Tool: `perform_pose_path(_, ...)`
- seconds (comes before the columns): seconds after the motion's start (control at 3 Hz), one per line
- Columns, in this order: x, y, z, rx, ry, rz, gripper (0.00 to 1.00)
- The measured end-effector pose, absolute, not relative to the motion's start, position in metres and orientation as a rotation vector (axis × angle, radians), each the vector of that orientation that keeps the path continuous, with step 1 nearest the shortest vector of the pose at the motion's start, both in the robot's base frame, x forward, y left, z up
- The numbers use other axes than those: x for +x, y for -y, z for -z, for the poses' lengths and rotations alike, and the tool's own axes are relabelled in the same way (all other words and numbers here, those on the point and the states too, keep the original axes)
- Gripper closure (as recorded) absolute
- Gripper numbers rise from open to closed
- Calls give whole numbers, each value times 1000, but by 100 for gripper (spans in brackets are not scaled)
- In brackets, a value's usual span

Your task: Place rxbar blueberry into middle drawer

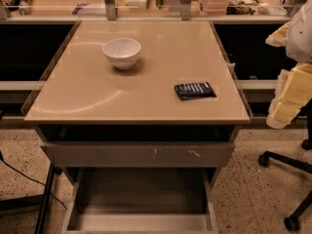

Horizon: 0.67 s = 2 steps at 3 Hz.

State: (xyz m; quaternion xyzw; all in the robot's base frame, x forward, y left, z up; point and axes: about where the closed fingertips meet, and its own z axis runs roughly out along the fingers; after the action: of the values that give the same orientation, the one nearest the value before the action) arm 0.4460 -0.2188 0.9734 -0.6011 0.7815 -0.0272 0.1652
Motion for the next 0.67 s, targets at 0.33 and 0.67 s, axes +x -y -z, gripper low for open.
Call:
perform_pose_path(0.33,474,220,-960,-1721,-2216,17,0)
perform_pose_path(0.67,513,220,-946,-1733,-2213,-26,0)
